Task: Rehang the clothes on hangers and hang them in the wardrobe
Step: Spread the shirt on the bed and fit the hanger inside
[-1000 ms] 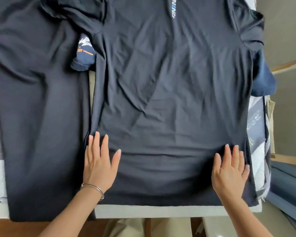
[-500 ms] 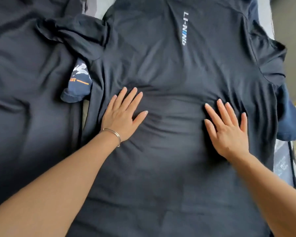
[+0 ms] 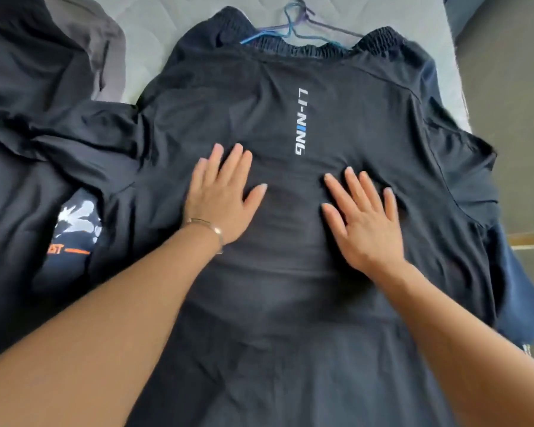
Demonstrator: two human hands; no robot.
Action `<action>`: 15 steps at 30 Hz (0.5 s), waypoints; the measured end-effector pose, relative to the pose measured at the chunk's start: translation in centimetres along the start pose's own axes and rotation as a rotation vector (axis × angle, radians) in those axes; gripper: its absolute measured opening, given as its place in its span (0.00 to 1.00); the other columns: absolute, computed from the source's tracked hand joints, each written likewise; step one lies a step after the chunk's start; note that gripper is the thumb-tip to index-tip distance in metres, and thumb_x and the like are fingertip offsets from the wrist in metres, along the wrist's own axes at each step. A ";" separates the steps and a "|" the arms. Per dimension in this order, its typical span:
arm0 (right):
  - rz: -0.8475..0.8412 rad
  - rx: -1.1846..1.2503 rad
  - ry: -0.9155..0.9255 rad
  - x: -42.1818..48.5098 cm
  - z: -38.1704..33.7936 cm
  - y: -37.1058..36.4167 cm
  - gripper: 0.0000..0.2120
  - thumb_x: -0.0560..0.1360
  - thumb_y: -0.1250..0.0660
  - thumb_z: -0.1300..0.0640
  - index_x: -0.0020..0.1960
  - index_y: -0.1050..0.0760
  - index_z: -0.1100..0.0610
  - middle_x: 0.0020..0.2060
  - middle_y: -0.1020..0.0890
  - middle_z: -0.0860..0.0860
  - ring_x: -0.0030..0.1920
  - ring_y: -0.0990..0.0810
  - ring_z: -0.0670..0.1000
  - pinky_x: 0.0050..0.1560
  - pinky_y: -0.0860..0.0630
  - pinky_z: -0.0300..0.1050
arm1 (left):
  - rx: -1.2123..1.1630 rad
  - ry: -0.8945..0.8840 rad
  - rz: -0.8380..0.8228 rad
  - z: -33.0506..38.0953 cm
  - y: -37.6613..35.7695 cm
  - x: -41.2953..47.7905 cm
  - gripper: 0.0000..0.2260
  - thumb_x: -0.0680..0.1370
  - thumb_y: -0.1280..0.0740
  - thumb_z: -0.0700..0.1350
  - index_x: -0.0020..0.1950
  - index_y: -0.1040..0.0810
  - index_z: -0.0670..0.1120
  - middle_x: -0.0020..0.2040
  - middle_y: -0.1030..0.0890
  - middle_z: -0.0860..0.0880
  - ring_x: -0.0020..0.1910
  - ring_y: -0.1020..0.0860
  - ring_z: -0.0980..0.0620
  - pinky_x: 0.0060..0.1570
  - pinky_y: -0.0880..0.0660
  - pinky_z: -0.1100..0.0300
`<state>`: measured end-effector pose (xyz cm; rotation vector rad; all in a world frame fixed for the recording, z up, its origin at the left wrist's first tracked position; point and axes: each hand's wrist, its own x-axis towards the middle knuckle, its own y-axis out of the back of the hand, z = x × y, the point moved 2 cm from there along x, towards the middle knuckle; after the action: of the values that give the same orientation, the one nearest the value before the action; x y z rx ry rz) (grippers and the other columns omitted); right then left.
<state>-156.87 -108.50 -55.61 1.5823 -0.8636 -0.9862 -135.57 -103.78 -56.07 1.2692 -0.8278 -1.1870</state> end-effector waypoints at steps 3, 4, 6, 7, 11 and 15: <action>0.008 -0.016 -0.253 0.5 6.2 0.9 0.31 0.74 0.59 0.37 0.75 0.50 0.45 0.77 0.47 0.46 0.77 0.50 0.48 0.75 0.53 0.56 | -0.009 0.187 0.041 -4.8 0.3 0.5 0.30 0.76 0.55 0.63 0.76 0.49 0.52 0.78 0.49 0.54 0.77 0.53 0.50 0.74 0.55 0.48; 0.020 0.001 -0.342 0.8 7.6 1.6 0.31 0.75 0.58 0.39 0.76 0.48 0.48 0.77 0.46 0.48 0.77 0.50 0.49 0.75 0.53 0.58 | -0.023 0.238 0.042 -5.5 0.4 0.4 0.31 0.76 0.55 0.63 0.76 0.49 0.52 0.78 0.49 0.54 0.77 0.53 0.51 0.74 0.55 0.48; 0.118 0.043 -0.383 2.3 7.8 3.0 0.29 0.77 0.55 0.43 0.74 0.41 0.56 0.75 0.40 0.53 0.76 0.47 0.52 0.75 0.53 0.60 | -0.038 0.260 0.073 -5.6 0.4 0.3 0.32 0.74 0.56 0.62 0.76 0.47 0.50 0.77 0.46 0.54 0.77 0.51 0.50 0.74 0.54 0.48; 0.225 0.086 -0.306 3.6 6.6 3.7 0.27 0.77 0.53 0.46 0.71 0.36 0.59 0.73 0.35 0.56 0.75 0.44 0.54 0.74 0.51 0.60 | -0.040 0.250 0.080 -5.5 0.2 0.3 0.32 0.74 0.56 0.62 0.75 0.45 0.49 0.77 0.44 0.53 0.77 0.49 0.49 0.73 0.53 0.47; 0.464 0.207 0.118 11.9 -0.9 6.2 0.17 0.77 0.42 0.55 0.62 0.26 0.60 0.63 0.24 0.57 0.69 0.33 0.56 0.71 0.42 0.57 | -0.024 0.243 0.066 -5.9 0.0 0.3 0.30 0.75 0.52 0.59 0.74 0.40 0.47 0.75 0.38 0.51 0.75 0.46 0.50 0.71 0.53 0.49; 0.201 0.167 0.087 21.0 -4.6 7.2 0.24 0.78 0.44 0.57 0.72 0.40 0.60 0.73 0.38 0.60 0.75 0.44 0.59 0.74 0.50 0.54 | 0.018 0.234 0.026 -6.0 -0.3 0.5 0.28 0.77 0.54 0.59 0.72 0.38 0.45 0.73 0.35 0.49 0.73 0.44 0.48 0.69 0.51 0.49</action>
<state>-144.54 -127.08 -51.52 1.6285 -1.0439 -0.7132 -129.79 -102.64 -57.47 1.3781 -0.6813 -0.9900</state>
